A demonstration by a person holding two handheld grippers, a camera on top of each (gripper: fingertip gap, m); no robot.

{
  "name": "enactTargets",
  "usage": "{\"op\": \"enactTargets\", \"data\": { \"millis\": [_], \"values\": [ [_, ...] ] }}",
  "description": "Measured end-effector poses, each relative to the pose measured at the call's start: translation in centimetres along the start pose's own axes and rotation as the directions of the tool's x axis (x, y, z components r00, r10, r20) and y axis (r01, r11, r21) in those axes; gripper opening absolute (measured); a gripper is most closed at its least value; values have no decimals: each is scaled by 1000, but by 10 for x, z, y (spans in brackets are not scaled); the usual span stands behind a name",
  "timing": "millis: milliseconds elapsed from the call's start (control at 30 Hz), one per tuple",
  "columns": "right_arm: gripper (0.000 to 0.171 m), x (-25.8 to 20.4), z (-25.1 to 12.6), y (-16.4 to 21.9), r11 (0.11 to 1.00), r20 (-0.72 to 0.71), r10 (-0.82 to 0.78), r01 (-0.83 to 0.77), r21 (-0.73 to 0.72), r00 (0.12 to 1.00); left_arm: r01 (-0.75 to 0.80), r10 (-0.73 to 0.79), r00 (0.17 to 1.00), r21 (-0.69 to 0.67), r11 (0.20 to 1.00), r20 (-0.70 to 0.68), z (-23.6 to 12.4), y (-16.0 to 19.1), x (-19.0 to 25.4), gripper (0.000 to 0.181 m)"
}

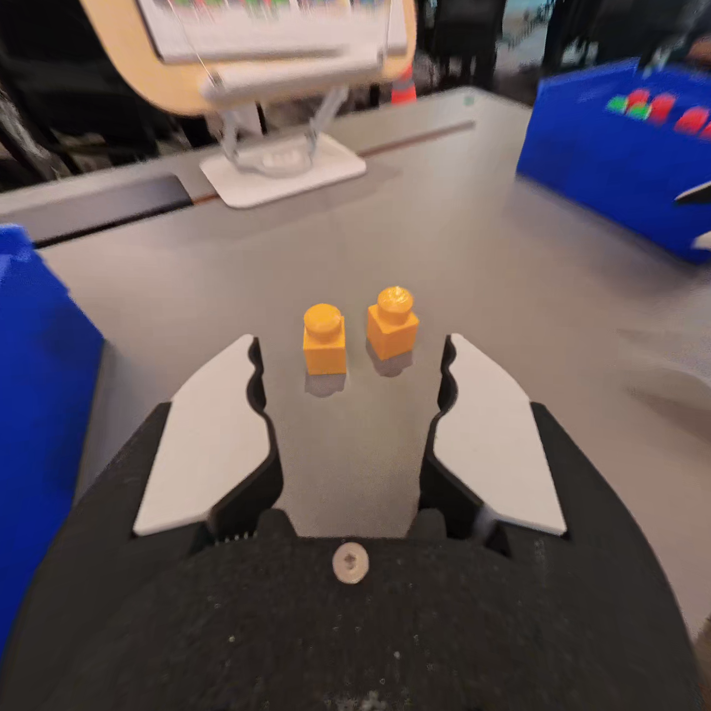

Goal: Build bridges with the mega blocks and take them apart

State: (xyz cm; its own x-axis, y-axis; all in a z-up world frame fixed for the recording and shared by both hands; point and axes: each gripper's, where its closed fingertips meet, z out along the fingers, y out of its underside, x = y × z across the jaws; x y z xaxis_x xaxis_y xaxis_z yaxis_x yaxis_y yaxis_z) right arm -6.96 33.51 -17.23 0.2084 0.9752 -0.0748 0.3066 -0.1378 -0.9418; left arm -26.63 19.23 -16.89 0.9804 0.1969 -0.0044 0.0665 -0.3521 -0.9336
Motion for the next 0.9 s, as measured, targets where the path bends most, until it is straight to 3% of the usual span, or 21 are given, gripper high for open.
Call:
{"op": "enactTargets", "data": {
  "millis": [133, 267, 467, 900],
  "values": [
    [56, 0, 4, 3, 1000, -1, 10, -10, 0, 1000, 17, -32, 997, 206, 978, 66, -61, -9, 20, 92],
    [57, -3, 10, 7, 1000, 1, 5, -5, -19, 1000, 41, -75, 985, 216, 975, 153, -90, 23, 33, 102],
    [57, -10, 19, 12, 999, 24, 0, 1, -47, 1000, 103, -142, 962, 173, 980, 234, -104, 56, 30, 101],
    [56, -15, 28, 12, 998, 32, -5, 7, -65, 999, 97, -143, 950, 174, 980, 276, -123, 50, -3, 94]
  ]
}}
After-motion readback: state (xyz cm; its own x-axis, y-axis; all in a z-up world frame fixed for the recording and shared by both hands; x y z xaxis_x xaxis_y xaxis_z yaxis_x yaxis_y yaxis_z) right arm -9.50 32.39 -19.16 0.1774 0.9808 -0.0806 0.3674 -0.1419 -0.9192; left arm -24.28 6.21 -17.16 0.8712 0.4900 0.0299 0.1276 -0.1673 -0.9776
